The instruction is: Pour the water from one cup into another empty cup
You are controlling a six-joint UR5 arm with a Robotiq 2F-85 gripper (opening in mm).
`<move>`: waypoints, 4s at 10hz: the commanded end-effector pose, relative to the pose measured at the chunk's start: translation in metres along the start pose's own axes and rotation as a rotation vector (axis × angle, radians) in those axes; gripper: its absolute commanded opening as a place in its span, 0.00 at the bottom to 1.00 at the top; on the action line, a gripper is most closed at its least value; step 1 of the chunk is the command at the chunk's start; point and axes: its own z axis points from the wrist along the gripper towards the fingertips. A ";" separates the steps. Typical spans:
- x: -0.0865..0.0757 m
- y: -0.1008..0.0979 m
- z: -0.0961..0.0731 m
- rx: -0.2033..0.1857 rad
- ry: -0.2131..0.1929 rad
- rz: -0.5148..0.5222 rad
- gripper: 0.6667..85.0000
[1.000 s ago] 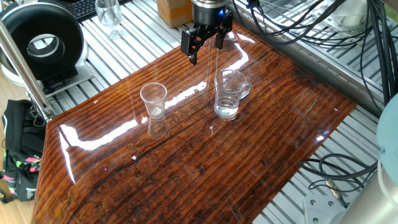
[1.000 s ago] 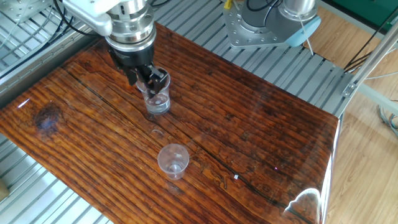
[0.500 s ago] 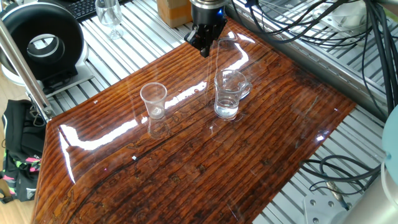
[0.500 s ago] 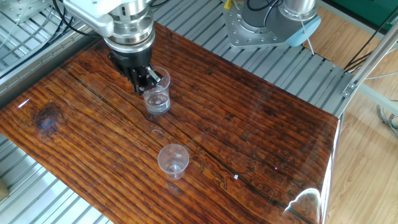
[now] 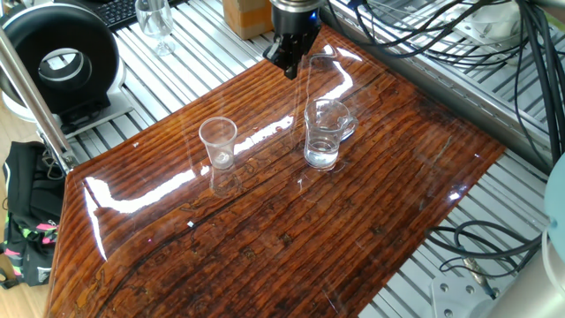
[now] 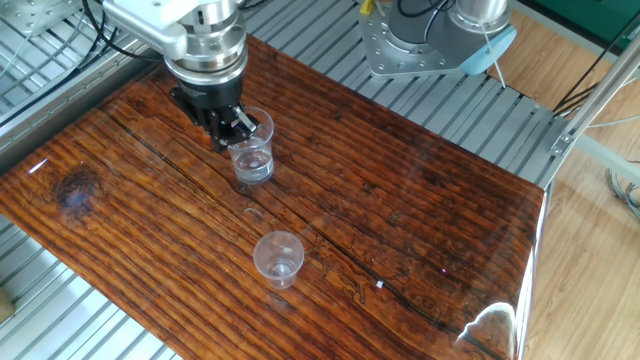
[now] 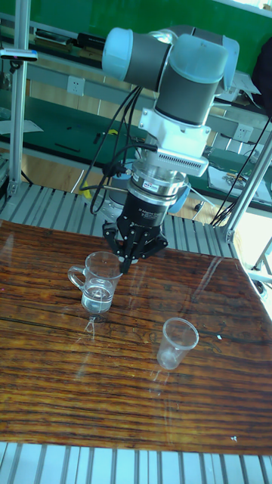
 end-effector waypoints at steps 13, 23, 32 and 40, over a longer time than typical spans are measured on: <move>0.024 0.044 -0.004 -0.176 0.073 -0.266 0.01; 0.040 -0.051 0.002 0.009 0.047 -0.344 0.01; 0.049 -0.059 0.032 -0.091 -0.021 0.107 0.35; 0.078 -0.044 0.066 -0.073 0.057 0.082 0.37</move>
